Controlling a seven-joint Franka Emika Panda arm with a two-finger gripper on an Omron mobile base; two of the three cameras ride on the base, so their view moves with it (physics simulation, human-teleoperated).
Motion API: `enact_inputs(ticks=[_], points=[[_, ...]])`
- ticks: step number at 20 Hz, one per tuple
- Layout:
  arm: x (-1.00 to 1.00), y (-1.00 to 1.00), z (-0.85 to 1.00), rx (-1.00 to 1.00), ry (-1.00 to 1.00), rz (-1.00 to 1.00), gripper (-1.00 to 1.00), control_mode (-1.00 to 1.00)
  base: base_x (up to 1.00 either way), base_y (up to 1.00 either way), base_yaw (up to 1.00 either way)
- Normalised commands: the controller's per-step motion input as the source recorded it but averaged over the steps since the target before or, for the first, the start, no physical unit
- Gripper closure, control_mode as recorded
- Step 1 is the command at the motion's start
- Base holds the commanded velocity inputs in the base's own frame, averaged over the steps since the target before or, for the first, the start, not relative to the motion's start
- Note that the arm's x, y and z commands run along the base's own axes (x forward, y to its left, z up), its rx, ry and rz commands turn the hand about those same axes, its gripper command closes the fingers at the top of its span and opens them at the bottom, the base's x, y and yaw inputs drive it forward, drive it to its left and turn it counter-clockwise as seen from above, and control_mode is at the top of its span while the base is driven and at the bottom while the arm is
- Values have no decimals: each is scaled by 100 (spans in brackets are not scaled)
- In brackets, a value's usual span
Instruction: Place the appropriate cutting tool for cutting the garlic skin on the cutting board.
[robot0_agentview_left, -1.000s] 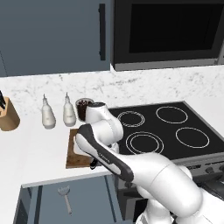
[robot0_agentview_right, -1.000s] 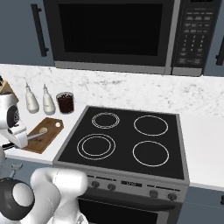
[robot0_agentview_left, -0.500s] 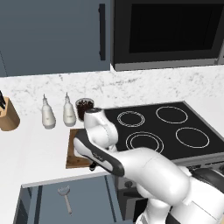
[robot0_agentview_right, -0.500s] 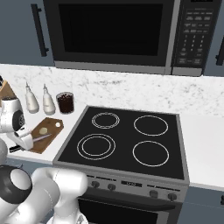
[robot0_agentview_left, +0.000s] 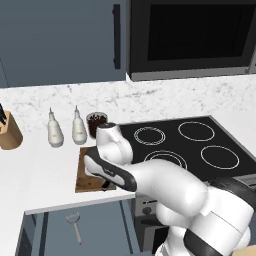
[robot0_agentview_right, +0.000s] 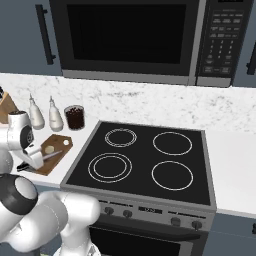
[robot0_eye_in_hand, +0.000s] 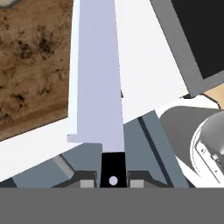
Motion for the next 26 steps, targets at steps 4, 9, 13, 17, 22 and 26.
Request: enact_inputs(ticks=[4, 9, 13, 17, 22, 26], points=[[29, 4, -15, 0, 0, 0, 100, -100, 0, 0, 0], [25, 0, -18, -1, -1, 0, 100, -100, 0, 0, 0], [26, 1, -14, -2, 0, 0, 100, -100, 0, 0, 0], [13, 9, -16, -1, 0, 0, 100, -100, 0, 0, 0], [14, 7, -20, -2, 0, 0, 100, -100, 0, 0, 0], [15, 5, -27, -1, 0, 0, 100, -100, 0, 0, 0]])
